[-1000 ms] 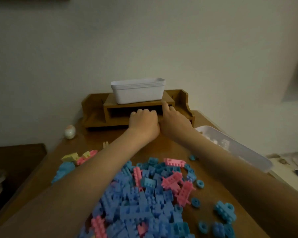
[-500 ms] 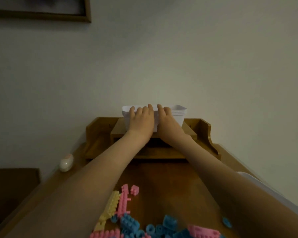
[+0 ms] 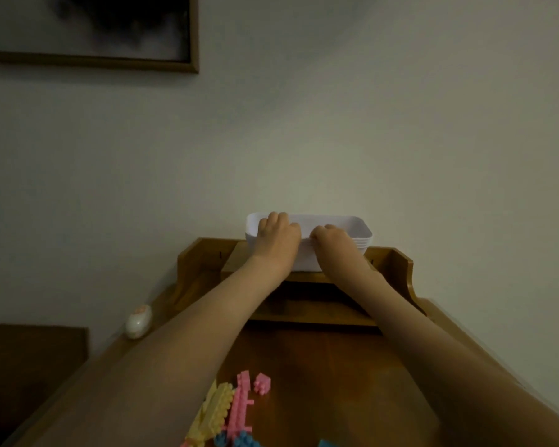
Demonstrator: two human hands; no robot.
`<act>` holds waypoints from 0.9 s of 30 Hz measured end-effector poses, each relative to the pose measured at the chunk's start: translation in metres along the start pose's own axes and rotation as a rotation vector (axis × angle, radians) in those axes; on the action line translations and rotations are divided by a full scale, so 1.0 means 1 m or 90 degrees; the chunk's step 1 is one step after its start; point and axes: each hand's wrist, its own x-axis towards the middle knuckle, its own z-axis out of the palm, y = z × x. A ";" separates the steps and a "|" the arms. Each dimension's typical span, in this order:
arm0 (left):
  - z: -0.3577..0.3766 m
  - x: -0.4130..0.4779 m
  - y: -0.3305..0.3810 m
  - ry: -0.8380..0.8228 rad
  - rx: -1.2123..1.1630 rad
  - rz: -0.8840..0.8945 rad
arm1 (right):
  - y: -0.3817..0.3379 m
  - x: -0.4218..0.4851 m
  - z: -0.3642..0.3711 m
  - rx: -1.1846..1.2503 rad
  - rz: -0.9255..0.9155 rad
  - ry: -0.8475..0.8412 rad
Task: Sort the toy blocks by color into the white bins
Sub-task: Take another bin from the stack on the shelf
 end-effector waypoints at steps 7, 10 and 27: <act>0.004 -0.005 0.008 0.055 -0.008 0.032 | 0.008 -0.016 0.004 0.033 -0.004 0.073; 0.009 -0.010 0.012 0.098 -0.002 0.019 | 0.007 -0.020 0.008 0.033 0.018 0.112; -0.015 0.004 -0.001 0.290 -0.035 -0.063 | -0.007 0.009 -0.016 0.267 0.038 0.306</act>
